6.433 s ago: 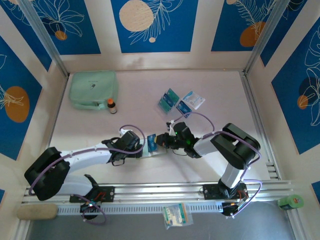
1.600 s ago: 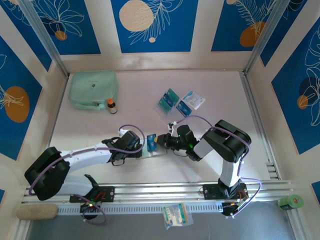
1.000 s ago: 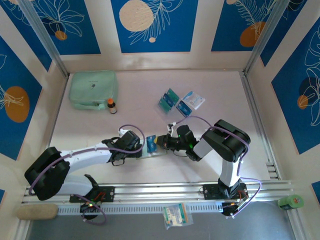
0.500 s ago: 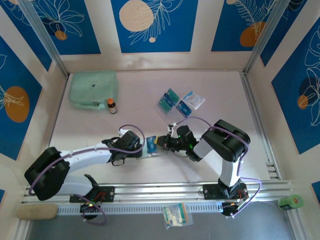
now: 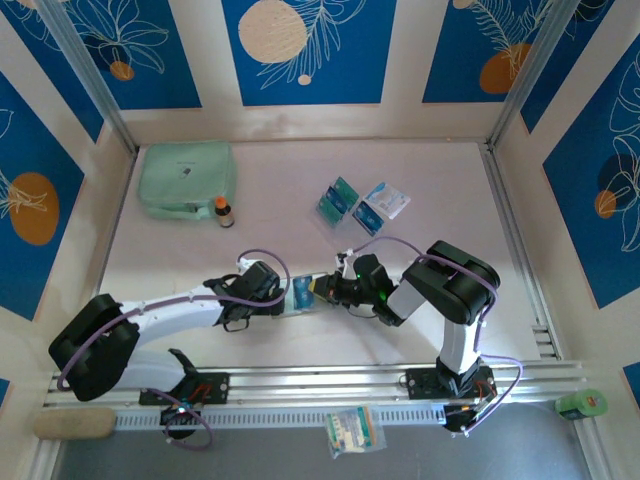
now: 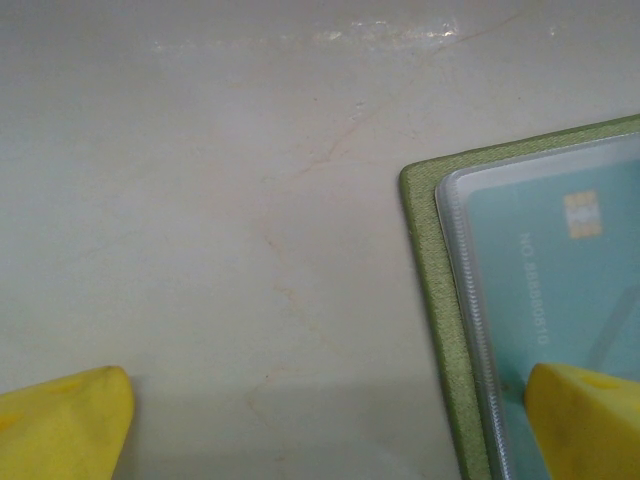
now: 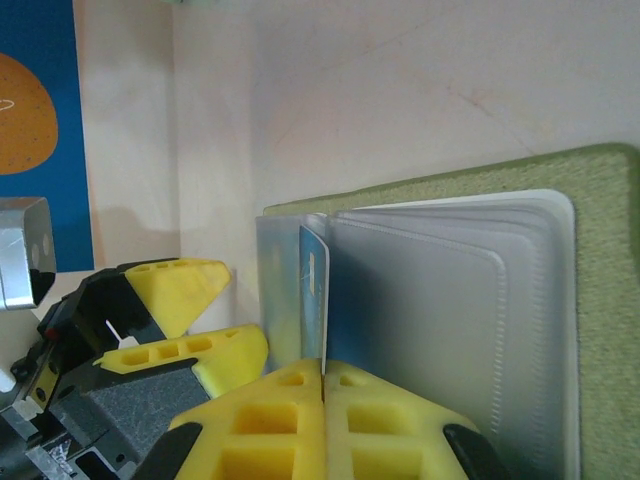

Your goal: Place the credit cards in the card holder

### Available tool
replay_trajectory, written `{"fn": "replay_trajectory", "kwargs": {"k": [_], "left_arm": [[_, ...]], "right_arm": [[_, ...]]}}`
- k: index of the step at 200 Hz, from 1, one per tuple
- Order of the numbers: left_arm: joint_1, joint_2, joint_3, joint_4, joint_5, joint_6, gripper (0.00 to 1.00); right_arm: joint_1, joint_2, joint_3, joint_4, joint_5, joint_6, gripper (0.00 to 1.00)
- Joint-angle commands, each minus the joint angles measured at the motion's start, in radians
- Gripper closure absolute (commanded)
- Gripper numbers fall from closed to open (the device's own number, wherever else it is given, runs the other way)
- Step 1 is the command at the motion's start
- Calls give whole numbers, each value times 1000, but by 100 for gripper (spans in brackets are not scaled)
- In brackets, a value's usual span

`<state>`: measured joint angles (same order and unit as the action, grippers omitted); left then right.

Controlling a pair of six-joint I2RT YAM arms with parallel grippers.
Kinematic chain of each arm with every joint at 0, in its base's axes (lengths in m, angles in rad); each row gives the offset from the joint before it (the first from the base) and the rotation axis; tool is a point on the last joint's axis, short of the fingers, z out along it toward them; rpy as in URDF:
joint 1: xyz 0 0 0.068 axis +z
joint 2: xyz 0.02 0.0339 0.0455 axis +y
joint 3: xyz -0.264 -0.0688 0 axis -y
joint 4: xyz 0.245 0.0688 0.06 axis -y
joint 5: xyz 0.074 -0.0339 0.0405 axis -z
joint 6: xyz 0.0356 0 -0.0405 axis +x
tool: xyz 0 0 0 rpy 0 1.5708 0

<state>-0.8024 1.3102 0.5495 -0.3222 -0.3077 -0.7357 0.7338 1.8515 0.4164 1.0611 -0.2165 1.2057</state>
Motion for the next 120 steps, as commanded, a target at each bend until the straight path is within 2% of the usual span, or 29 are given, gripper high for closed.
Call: {"fn": "replay_trajectory", "kwargs": {"k": [1,120], "left_arm": [[8,-8,-20,-37,-12,-1,0],[8,-8,-24,-30,-10,-2,1]], "right_arm": [[18,12,-25,-58,-7,3,100],[36,-33,-28,-122,14,-9,100]]}}
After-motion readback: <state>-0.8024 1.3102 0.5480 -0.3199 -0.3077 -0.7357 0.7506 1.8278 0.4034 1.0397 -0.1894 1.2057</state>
